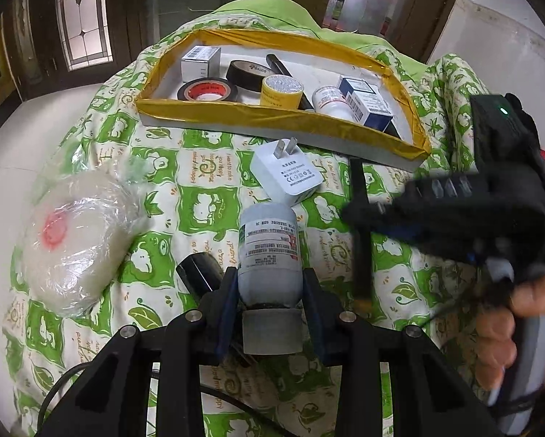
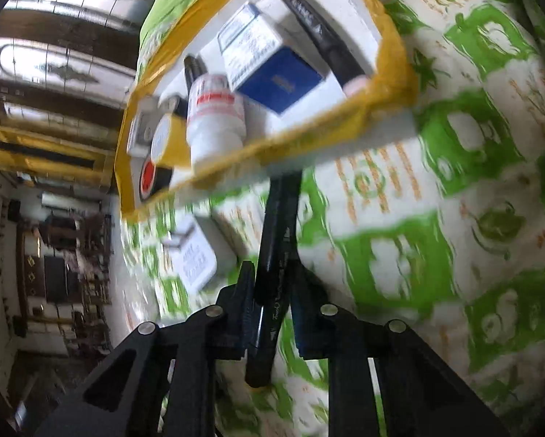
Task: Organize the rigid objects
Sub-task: 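Lift the white bottle with the left gripper while the right gripper lifts the marker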
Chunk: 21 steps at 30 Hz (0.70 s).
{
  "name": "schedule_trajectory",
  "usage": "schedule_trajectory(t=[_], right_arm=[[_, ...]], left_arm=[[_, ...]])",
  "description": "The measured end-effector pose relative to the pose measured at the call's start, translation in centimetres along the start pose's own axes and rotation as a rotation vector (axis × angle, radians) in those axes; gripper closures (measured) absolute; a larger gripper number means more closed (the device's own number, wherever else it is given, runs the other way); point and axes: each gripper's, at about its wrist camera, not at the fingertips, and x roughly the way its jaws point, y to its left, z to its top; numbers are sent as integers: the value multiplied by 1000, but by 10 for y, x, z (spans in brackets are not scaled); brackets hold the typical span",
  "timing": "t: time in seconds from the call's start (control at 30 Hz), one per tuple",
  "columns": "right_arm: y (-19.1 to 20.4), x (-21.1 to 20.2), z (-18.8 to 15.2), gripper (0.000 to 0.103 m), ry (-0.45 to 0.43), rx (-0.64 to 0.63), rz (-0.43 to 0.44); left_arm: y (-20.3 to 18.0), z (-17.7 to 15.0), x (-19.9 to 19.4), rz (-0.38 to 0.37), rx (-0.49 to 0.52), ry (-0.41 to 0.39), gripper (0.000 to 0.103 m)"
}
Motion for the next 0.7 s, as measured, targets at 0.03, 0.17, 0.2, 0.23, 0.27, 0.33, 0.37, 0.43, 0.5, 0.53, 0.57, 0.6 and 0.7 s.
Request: schedule_trajectory(t=[0.03, 0.17, 0.2, 0.23, 0.27, 0.33, 0.37, 0.43, 0.5, 0.53, 0.57, 0.6, 0.7], right_arm=[[2, -1, -6, 86, 14, -24, -13], [8, -8, -32, 87, 90, -128, -65], [8, -10, -39, 87, 108, -144, -69], [5, -12, -46, 87, 116, -154, -68], [4, -15, -53, 87, 118, -170, -68], [1, -19, -64, 87, 118, -178, -60], [-1, -19, -68, 87, 118, -171, -55], [-1, -21, -72, 87, 104, -179, -62], [1, -20, -74, 87, 98, -195, -74], [3, -20, -76, 87, 92, -206, -79], [6, -21, -80, 87, 85, -213, -80], [8, -22, -80, 87, 74, -215, -77], [16, -30, -84, 87, 24, -243, -69]], left_arm=[[0, 0, 0, 1, -1, -1, 67], [-1, 1, -1, 5, 3, -2, 67], [-1, 1, -1, 6, 4, -3, 67], [-1, 1, -1, 6, 4, -3, 67], [-1, 1, -1, 5, 3, -2, 67], [-1, 1, -1, 6, 4, -2, 67], [-2, 1, -1, 8, 6, -3, 67], [-2, 1, -2, 11, 9, -3, 67], [-3, 1, -2, 15, 11, -5, 67], [-3, 1, -2, 15, 10, -6, 67], [-2, 1, -3, 15, 7, -6, 67], [-2, 1, -3, 15, 5, -7, 67], [0, 1, -4, 13, -1, -8, 67]])
